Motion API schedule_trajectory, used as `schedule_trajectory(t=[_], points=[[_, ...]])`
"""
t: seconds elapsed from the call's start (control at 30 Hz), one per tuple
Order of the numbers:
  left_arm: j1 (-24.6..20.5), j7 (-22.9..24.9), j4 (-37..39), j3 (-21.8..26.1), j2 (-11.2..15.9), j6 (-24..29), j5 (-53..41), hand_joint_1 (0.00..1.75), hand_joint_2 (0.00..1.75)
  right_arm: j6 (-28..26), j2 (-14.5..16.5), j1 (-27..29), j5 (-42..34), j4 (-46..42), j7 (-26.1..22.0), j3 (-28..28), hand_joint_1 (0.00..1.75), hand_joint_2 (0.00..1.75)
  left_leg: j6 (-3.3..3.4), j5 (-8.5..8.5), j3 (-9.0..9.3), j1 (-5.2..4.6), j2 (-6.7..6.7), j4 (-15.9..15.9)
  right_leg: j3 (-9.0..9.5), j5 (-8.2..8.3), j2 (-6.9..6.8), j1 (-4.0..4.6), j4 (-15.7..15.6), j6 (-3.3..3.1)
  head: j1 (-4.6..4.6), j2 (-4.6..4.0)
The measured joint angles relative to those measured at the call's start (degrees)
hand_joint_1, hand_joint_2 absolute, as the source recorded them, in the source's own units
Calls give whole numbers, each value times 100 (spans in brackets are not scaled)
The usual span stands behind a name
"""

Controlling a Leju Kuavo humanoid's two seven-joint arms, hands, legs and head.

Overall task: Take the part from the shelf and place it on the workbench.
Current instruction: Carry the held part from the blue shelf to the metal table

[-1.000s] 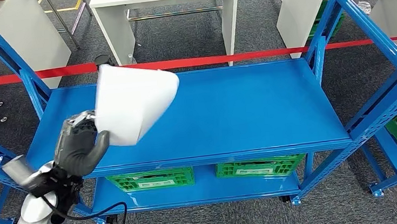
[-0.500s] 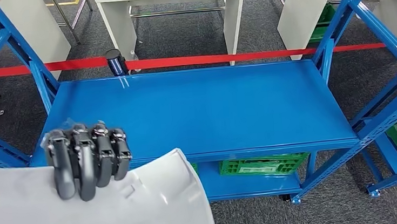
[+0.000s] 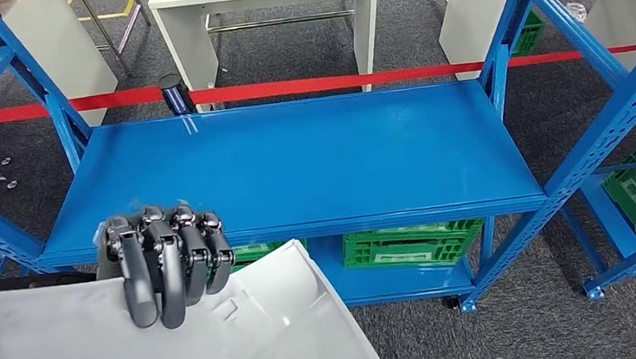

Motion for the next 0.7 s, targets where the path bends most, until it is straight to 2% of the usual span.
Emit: schedule_trajectory(t=[0.03,0.07,0.1,0.13,0.2,0.23,0.27,0.33,0.37,0.4,0.43,0.5,0.53,0.57,0.6,0.63,0.67,0.7], points=[[-1,-9,38,-3,8,39,-60,166,175,-25,11,-1,-13,0,-66,-10,0,0,-4,-105,-25,5,0,258,-66,52,0,12,3,-3,0,0],[-4,-20,79,-8,16,79,-121,166,175,-48,27,-2,-30,-1,-136,-26,0,0,6,-86,45,5,-1,327,-130,103,0,26,5,-3,0,0],[-11,-32,117,-16,22,115,-174,166,175,-69,44,-4,-49,-2,-200,-46,0,0,32,18,215,-1,-2,192,-191,152,2,43,6,-3,-1,0],[-24,-43,151,-26,27,146,-217,166,175,-86,66,-6,-68,-6,-253,-69,0,0,81,148,480,-15,-4,-123,-243,201,4,62,6,-1,-2,0],[-71,-61,200,-47,29,186,-280,166,175,-108,125,-8,-102,-29,-327,-108,0,0,209,218,1044,-64,4,-920,-311,293,4,78,-3,24,9,0],[-96,-69,222,-57,31,202,-299,166,175,-112,155,-9,-124,-45,-352,-122,0,0,259,208,1201,-96,9,-1189,-322,335,-6,70,-13,51,13,0],[-122,-75,246,-66,33,215,-316,166,175,-109,181,-7,-151,-59,-369,-135,0,0,290,182,1265,-124,15,-1331,-325,376,-20,48,-25,85,10,0],[-153,-81,299,-83,40,231,-354,166,175,-65,213,-4,-217,-80,-347,-166,0,0,333,303,1240,-142,12,-1434,-323,452,-47,28,-60,151,-3,0],[-172,-82,331,-93,41,233,-372,166,175,-36,224,-1,-251,-86,-316,-187,0,0,358,392,1239,-136,4,-1511,-349,423,-48,28,-46,163,-7,0],[-190,-81,365,-108,41,238,-391,166,175,-9,232,-1,-279,-92,-276,-208,0,0,386,502,1215,-123,-7,-1585,-403,301,-46,37,50,148,-1,0],[-205,-80,402,-123,40,250,-404,166,175,1,237,-2,-301,-95,-226,-227,0,0,402,612,1170,-106,-23,-1645,-496,89,-42,39,263,115,7,0],[-220,-78,475,-163,38,282,-423,166,175,-14,233,-3,-319,-97,-126,-254,0,0,415,776,999,-110,-72,-1651,-700,-403,-35,31,955,76,16,0],[-217,-77,508,-184,38,298,-430,166,175,-28,231,-4,-321,-96,-78,-261,0,0,403,845,899,-106,-101,-1641,-752,-532,-34,21,1271,104,19,0],[-217,-76,538,-205,38,309,-437,166,175,-39,230,-3,-319,-96,-46,-265,0,0,387,910,797,-97,-122,-1623,-719,-548,-34,6,1438,165,19,0],[-217,-75,563,-223,37,321,-445,166,175,-45,229,-5,-318,-96,-25,-266,0,0,364,968,691,-81,-137,-1594,-589,-472,-34,-13,1402,248,20,0],[-217,-75,584,-235,37,333,-456,166,175,-48,229,-9,-322,-96,-14,-268,0,0,334,1016,587,-60,-151,-1549,-361,-359,-34,-39,1159,332,19,0],[-219,-75,598,-243,36,344,-467,166,175,-48,230,-18,-328,-97,-11,-270,0,0,302,1052,486,-44,-157,-1485,-84,-306,-26,-66,779,396,21,0],[-221,-74,607,-247,34,355,-477,166,175,-47,229,-27,-336,-100,-9,-273,0,0,266,1081,389,-35,-166,-1408,175,-304,3,-68,410,409,25,0]])
